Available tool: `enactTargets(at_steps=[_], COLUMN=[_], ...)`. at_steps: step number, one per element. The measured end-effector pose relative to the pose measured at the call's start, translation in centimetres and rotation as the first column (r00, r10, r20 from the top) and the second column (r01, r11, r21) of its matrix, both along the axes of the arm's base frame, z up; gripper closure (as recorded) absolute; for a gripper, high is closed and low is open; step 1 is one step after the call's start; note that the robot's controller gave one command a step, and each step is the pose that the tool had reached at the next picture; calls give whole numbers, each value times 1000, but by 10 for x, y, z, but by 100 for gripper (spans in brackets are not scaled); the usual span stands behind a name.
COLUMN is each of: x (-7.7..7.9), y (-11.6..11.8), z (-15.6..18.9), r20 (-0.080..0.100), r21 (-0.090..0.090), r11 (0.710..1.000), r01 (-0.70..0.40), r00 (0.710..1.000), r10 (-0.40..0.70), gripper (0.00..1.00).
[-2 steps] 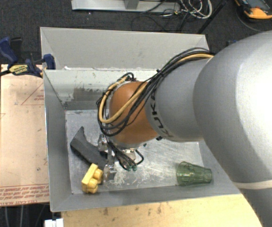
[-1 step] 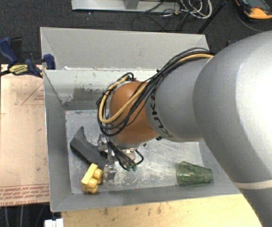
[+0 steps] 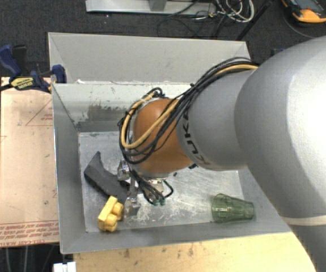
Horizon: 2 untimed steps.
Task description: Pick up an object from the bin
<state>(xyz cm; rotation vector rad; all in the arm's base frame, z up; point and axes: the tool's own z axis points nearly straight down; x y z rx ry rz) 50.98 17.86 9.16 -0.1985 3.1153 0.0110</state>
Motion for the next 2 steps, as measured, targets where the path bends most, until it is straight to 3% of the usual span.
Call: enactTargets(at_steps=[2], x=[-3], y=[-3], z=[15], r20=[-11], r21=[-5], r11=[1000], r01=[0], r00=[1000], r10=[0], gripper=[100])
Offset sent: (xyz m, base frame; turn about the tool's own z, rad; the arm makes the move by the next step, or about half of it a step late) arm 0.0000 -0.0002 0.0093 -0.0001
